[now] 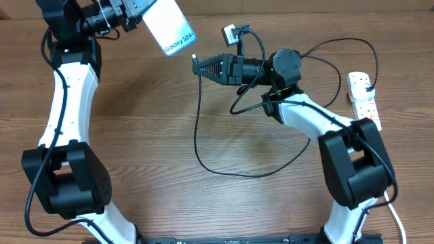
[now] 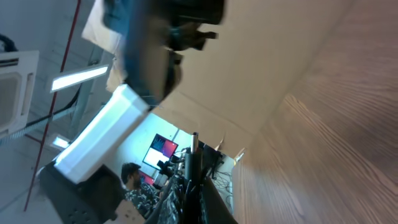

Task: Plug charger to phone and switch on socket
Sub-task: 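Hold the cable plug near the phone's bottom edge with the right gripper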

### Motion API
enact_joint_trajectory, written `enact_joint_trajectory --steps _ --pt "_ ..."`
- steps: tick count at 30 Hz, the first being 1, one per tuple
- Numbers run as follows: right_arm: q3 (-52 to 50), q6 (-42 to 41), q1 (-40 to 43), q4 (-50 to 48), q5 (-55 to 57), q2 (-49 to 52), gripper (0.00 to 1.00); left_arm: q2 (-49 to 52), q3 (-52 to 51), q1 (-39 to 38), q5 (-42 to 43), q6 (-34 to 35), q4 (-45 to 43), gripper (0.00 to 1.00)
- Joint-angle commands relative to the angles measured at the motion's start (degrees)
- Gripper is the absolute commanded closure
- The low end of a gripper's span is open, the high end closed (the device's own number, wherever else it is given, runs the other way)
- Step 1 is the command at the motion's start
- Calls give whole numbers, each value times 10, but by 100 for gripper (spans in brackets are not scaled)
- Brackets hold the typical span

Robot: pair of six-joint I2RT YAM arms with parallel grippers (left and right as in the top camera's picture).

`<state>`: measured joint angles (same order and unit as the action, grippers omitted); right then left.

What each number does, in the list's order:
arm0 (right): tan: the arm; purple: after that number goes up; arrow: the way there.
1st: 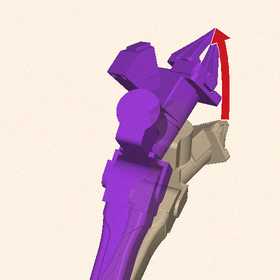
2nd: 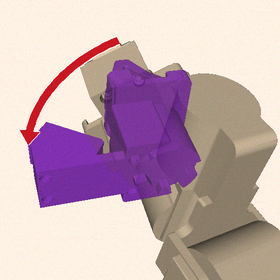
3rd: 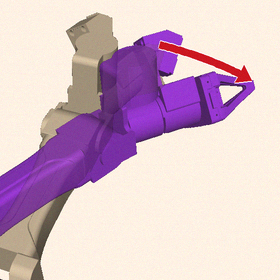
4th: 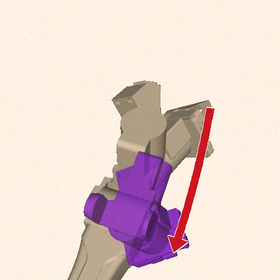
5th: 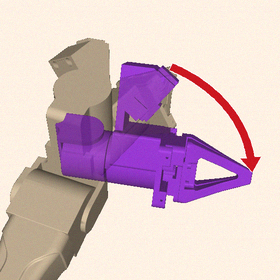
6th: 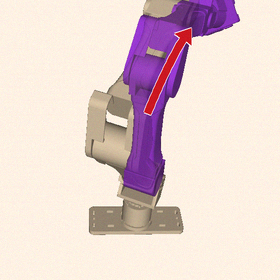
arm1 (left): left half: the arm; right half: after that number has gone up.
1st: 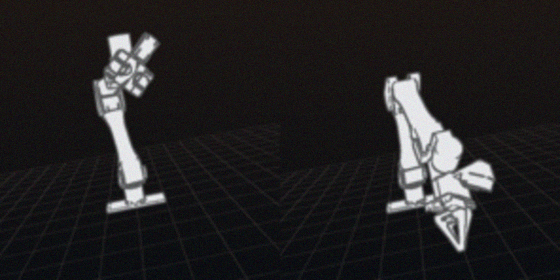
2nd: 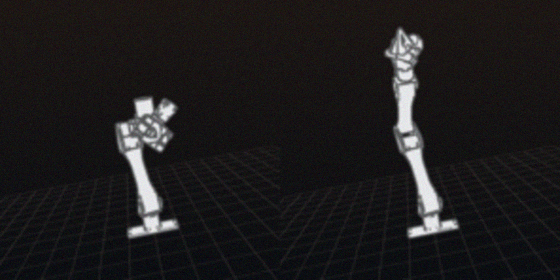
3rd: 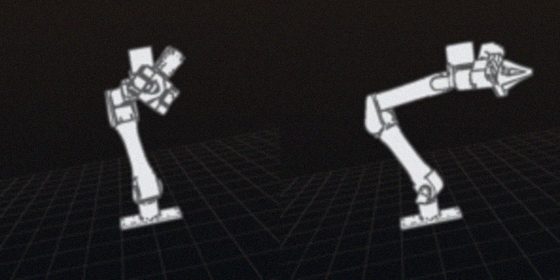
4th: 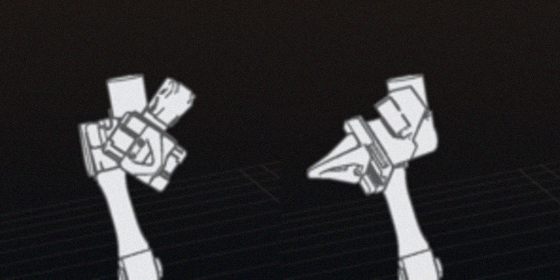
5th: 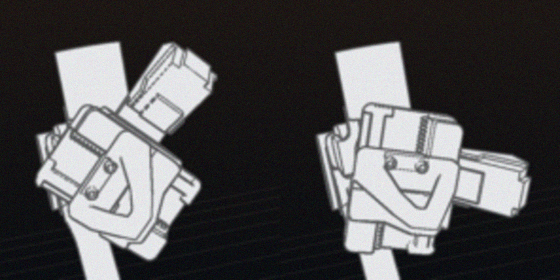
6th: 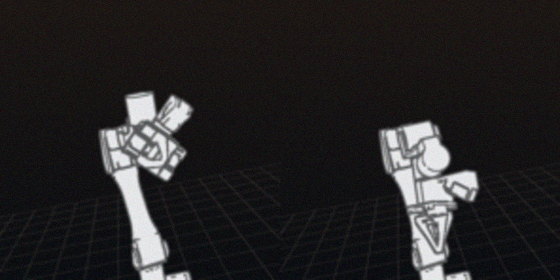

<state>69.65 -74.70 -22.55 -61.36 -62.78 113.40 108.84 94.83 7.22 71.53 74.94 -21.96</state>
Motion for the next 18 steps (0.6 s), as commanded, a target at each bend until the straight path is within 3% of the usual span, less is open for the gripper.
enact_joint_trajectory --steps 1,8,18 --pt "9 -1 2 -19 7 25 96 -3 5 -1 2 4 -6 95" --pt "9 -75 2 -167 8 32 96 -3 5 -1 5 0 -6 96" --pt "9 -96 0 -173 6 32 96 -3 5 -12 14 -4 -6 95"
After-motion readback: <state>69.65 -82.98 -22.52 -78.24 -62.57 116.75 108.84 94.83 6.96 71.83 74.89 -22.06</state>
